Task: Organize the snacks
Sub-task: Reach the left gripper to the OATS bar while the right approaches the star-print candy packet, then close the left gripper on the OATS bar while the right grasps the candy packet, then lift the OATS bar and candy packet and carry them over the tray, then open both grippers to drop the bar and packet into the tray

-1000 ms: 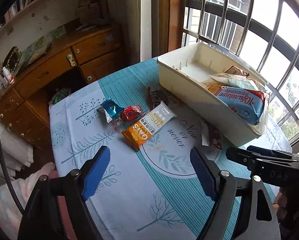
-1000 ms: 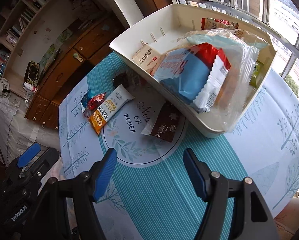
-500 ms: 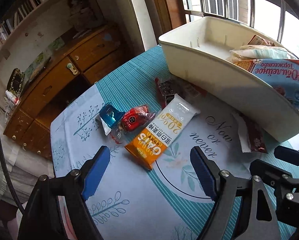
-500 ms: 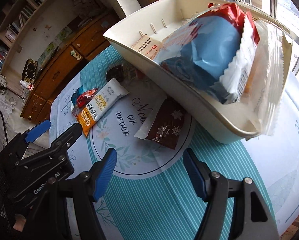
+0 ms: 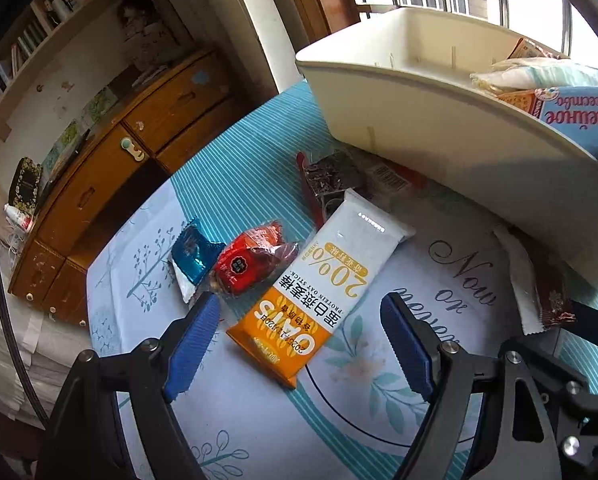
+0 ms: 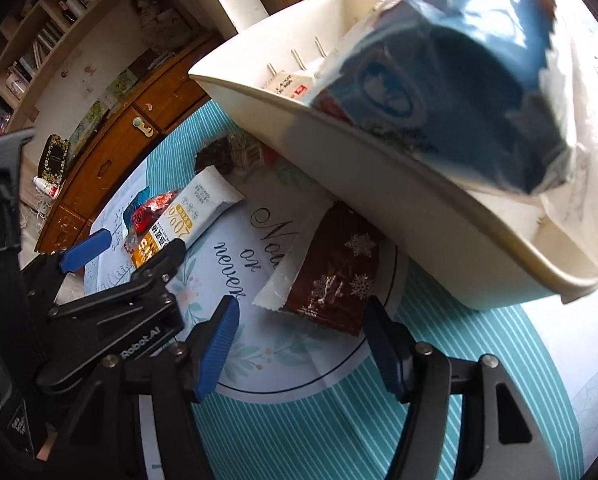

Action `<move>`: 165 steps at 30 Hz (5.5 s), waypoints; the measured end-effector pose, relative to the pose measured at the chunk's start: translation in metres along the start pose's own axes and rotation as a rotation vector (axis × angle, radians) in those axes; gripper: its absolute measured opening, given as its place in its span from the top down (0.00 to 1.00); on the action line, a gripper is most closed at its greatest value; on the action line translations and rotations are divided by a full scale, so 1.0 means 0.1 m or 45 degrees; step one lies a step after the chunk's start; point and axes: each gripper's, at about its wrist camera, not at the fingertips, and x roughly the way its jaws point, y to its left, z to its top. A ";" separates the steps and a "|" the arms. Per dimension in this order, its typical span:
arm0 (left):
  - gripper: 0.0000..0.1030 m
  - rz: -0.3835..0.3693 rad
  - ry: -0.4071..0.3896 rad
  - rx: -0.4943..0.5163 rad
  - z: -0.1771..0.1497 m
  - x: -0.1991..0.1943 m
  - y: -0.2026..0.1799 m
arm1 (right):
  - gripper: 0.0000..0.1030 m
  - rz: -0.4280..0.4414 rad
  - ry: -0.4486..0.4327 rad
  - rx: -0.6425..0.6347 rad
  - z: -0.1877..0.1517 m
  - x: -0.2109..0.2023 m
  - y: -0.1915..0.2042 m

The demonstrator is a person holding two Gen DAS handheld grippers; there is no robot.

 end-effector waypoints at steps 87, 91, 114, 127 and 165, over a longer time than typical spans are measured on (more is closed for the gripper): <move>0.63 -0.263 -0.063 -0.450 -0.53 -0.97 0.92 | 0.56 -0.308 -0.069 -0.043 0.12 0.12 0.26; 0.63 -0.288 -0.066 -0.481 -0.57 -1.07 0.98 | 0.65 -0.285 0.010 -0.043 0.08 0.10 0.30; 0.63 -0.381 -0.092 -0.770 -0.67 -1.66 0.92 | 0.67 -0.088 0.130 -0.367 -0.06 -0.42 0.79; 0.63 -0.386 -0.127 -0.900 -0.34 -1.98 0.40 | 0.67 0.054 0.072 -0.610 0.17 -1.14 0.55; 0.62 -0.213 -0.233 -0.945 1.30 -1.59 -0.76 | 0.66 -0.051 -0.162 -1.078 1.19 -1.43 -0.92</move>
